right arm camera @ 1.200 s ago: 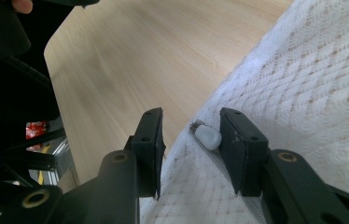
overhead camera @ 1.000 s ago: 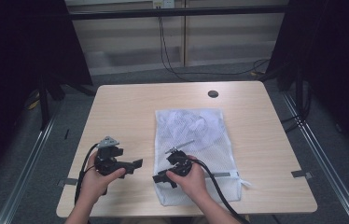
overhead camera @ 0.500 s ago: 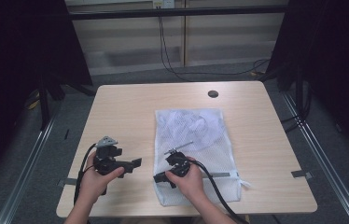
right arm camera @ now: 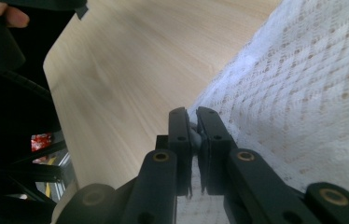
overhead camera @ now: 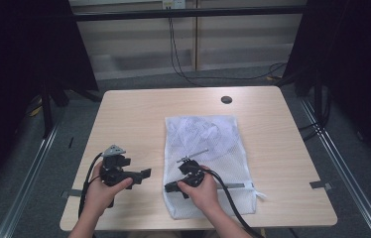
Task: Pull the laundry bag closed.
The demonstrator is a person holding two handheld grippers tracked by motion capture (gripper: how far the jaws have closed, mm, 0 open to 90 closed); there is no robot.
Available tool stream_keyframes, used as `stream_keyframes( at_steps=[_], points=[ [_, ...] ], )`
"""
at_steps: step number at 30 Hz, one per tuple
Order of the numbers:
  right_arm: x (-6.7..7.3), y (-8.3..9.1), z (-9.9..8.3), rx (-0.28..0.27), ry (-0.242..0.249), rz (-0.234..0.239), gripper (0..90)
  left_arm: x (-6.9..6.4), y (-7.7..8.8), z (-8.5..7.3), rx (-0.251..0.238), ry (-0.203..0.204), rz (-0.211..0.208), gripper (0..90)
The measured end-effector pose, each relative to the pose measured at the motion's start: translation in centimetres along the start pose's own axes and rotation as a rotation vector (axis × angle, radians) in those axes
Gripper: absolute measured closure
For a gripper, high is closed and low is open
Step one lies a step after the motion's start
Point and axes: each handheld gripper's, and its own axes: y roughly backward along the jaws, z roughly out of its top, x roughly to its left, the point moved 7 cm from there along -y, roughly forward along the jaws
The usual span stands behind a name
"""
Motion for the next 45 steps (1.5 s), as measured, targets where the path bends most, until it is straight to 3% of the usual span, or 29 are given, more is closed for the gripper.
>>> stream_keyframes(
  at_steps=[10, 20, 23, 32, 36, 42, 45],
  points=[
    [-0.3, 1.9, 0.7, -0.085, -0.021, 0.036, 86.9, -0.8, -0.2, 0.0, 0.004, 0.012, -0.067, 1.6],
    [-0.2, 2.5, 0.9, -0.098, -0.048, 0.056, 87.1, -1.9, -0.7, -0.3, 0.029, 0.018, -0.155, 0.0],
    [-0.2, 2.6, 0.9, -0.108, -0.049, 0.058, 87.1, -2.2, -0.9, -0.4, 0.039, 0.045, -0.187, 0.0],
    [-0.4, 3.4, 1.3, -0.139, -0.069, 0.068, 87.1, -2.7, -1.5, -0.7, 0.058, 0.047, -0.190, 0.0],
    [-0.4, 3.6, 1.4, -0.146, -0.073, 0.075, 87.1, -3.4, -1.9, -0.8, 0.068, 0.056, -0.226, 0.8],
    [-0.4, 3.9, 1.5, -0.150, -0.075, 0.077, 87.1, -4.7, -2.5, -1.2, 0.096, 0.028, -0.276, 2.7],
    [-0.4, 3.9, 1.5, -0.156, -0.076, 0.076, 87.1, -4.9, -2.9, -1.4, 0.114, 0.013, -0.280, 2.7]
  ],
)
